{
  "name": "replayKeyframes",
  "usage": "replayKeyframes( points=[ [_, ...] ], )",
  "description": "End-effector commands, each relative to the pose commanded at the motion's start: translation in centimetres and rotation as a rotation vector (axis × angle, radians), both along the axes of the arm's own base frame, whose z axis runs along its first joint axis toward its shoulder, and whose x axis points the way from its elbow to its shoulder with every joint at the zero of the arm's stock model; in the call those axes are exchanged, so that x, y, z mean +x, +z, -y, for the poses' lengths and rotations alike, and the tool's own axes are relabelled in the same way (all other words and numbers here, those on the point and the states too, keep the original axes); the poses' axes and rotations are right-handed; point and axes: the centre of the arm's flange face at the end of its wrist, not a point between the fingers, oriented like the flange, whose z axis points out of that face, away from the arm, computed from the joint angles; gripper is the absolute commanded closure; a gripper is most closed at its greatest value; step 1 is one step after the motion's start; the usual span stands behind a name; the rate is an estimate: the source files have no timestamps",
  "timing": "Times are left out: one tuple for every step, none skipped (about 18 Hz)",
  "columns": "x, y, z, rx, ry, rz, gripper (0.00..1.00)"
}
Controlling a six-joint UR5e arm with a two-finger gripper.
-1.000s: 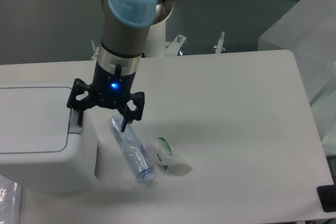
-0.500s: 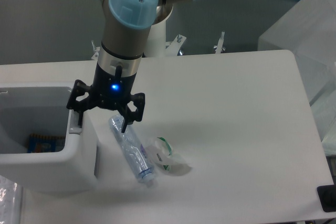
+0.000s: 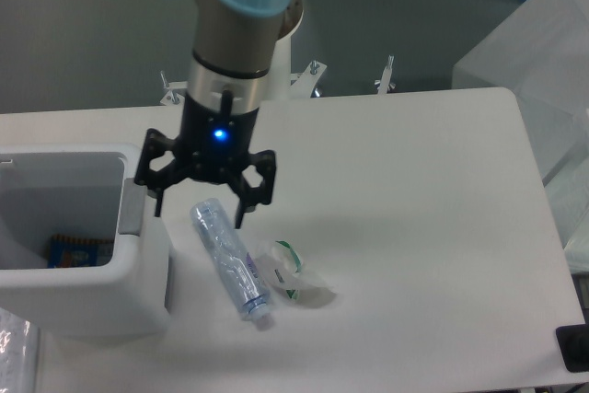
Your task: Open the trash can
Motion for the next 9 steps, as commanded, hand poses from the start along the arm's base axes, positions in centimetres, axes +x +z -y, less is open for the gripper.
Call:
replayKeyframes(
  points=[
    [-1.0,-0.1,0.7,-0.024,0.001,-0.029,0.00],
    [-1.8,-0.2,1.3,-0.047,0.004,-0.054,0.00],
    [-2.8,-0.2,2.2,-0.083,0.025,-0.082,0.00],
    [-3.3,-0.4,3.1,-0.129,0.046,-0.116,0.00],
    [-3.9,-0.7,4.1,-0.169,0.063,-0.141,0.00],
    [-4.4,-1.0,4.7,-0.192,0.067,-0.154,0.00],
    [-4.7,-1.0,5.1,-0.204,0.056,-0.168,0.00],
    [-5.0,-0.9,5.5,-0.214,0.043,-0.184,0.00],
    [-5.4,-1.1,6.3,-0.237,0.026,-0.199,0.00]
  ],
)
